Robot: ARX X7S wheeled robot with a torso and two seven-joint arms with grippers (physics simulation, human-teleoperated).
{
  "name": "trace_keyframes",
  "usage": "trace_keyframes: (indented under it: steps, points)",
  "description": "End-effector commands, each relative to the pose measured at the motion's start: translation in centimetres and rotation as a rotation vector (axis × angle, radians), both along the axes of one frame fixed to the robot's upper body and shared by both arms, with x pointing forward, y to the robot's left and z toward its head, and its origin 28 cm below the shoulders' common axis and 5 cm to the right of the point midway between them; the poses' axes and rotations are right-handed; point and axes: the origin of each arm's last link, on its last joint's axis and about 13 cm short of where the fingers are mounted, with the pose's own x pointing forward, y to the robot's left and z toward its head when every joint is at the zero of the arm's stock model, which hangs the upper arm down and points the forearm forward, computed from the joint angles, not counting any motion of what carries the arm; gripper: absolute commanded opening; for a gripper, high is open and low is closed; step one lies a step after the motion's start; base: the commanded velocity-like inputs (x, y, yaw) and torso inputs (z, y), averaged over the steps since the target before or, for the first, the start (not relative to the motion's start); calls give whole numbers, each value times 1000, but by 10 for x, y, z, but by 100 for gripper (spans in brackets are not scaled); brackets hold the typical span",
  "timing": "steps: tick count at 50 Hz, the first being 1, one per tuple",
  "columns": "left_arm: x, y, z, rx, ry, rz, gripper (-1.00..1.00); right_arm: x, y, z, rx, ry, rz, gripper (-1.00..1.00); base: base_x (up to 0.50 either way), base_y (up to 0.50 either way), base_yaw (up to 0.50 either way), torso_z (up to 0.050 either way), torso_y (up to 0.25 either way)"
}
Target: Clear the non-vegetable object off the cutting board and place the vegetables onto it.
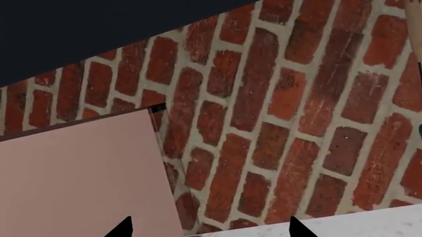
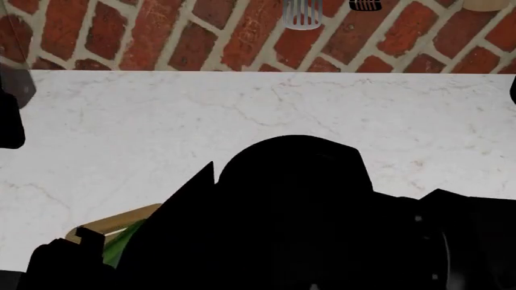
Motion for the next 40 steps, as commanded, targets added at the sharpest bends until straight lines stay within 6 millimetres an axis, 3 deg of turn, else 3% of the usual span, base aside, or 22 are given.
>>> trace_keyframes:
  steps: [1, 40]
  points:
    - [4, 3, 10, -10, -22, 6, 100, 4, 8, -6, 10, 15, 40, 100, 0, 0, 0, 0, 0]
    - [3, 3, 10, -3, -18, 17, 100, 20, 11, -29, -5, 60, 49, 100, 0, 0, 0, 0, 0]
